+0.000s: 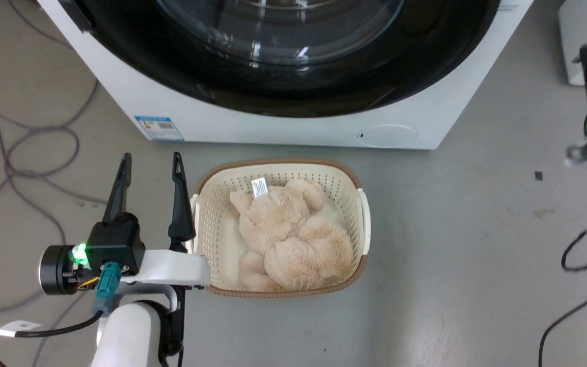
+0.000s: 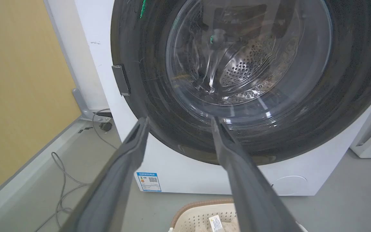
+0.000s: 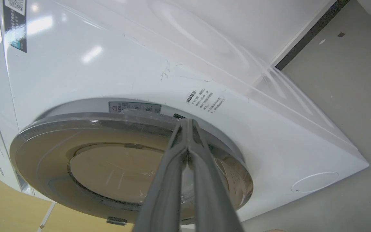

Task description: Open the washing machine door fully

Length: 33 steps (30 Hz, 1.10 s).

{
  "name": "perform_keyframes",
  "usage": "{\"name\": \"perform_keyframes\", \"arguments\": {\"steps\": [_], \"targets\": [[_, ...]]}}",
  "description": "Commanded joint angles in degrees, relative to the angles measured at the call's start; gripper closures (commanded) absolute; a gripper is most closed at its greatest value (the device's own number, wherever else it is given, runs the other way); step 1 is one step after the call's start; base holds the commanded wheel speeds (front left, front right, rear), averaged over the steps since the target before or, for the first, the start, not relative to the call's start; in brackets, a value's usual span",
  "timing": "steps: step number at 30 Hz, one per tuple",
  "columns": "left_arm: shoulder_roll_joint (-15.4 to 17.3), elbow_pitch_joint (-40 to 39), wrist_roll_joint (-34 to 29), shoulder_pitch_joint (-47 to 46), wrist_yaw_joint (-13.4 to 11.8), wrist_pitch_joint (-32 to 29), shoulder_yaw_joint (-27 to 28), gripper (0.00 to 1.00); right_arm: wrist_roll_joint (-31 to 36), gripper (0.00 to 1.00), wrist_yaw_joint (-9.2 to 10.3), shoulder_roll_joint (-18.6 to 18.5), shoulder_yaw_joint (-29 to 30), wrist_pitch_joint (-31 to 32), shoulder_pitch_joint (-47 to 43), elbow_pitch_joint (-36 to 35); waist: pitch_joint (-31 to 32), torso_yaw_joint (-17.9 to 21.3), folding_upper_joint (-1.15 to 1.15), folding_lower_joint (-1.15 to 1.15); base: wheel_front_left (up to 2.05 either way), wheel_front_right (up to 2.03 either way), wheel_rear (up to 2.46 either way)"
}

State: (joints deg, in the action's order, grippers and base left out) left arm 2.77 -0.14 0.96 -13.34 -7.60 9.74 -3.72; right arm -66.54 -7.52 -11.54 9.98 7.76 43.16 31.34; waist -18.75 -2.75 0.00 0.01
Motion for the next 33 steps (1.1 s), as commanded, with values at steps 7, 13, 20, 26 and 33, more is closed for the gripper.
{"name": "perform_keyframes", "arguments": {"steps": [7, 13, 20, 26, 33], "targets": [[0.1, -0.3, 0.3, -2.5, -1.2, 1.4, -0.7, 0.00, -3.3, 1.00, 0.02, -1.9, -1.8, 0.5, 9.3, 5.1, -3.1, -1.0, 0.00, -0.01, 0.00, 0.00, 0.00], [0.1, -0.5, 0.7, -3.9, -2.0, 2.1, -1.3, 0.00, -5.4, 1.00, 0.02, -3.1, -3.5, 1.4, 15.5, 8.7, -5.3, -1.8, 0.00, -0.01, 0.00, 0.00, 0.00], [0.1, -0.6, 0.8, -5.1, -3.0, 2.9, -1.7, 0.00, -8.5, 1.00, 0.02, -3.3, -5.4, 3.0, 20.5, 12.0, -7.4, -2.1, 0.00, -0.01, 0.00, 0.00, 0.00], [0.1, -0.6, 1.0, -6.5, -3.8, 3.7, -2.3, 0.00, -11.0, 1.00, 0.03, -3.5, -7.8, 5.9, 23.2, 13.3, -9.1, -2.2, 0.00, -0.01, 0.00, 0.00, 0.00], [0.1, -0.3, 1.0, -8.1, -4.0, 4.5, -2.5, 0.00, -14.7, 1.00, 0.03, -3.1, -10.5, 9.3, 27.9, 14.4, -11.3, -2.1, 0.00, -0.01, 0.00, 0.00, 0.00]]}}
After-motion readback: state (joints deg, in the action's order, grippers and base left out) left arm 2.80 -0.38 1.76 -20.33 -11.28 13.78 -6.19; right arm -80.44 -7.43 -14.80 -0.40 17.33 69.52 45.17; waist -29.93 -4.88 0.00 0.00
